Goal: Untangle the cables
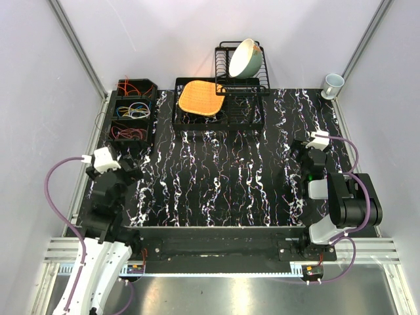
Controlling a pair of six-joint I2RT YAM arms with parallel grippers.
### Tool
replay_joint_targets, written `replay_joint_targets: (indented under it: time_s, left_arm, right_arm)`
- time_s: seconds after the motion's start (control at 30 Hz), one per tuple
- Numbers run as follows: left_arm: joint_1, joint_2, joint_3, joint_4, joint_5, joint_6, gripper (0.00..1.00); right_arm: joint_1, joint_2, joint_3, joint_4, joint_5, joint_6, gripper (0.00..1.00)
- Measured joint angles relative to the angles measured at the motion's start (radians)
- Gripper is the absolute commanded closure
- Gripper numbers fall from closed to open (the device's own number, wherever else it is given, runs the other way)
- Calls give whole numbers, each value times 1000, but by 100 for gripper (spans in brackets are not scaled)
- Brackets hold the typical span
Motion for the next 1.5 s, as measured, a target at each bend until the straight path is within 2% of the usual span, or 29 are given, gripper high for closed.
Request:
replay_joint_targets:
  time_s: [0.07,0.2,0.33,0.53,0.7,1.0,1.2,1.5]
  left_arm:
    - [0,0,-66,74,-24,5,1]
    - [0,9,-310,352,-51,65,1]
    - [0,114,-493,650,-63,141,1]
    - [5,480,-485,1040,-58,253,1]
    - [66,724,-450,1240,27,251,1]
    - [243,978,-390,1473,311,223,1]
    - [245,1006,-349,1472,408,224,1]
    - [230,1006,-338,1466,428,232,1]
  right_arm:
    - [0,0,0,-1,-1,1,0]
    - [0,0,0,-1,-2,2,0]
    - [0,0,0,-1,-2,2,0]
    - [0,0,0,-1,-2,3,0]
    - [0,0,0,-1,-2,3,0]
    - [0,0,0,-1,-2,3,0]
    - [0,1,0,0,-2,4,0]
    - [0,1,0,-1,-2,4,0]
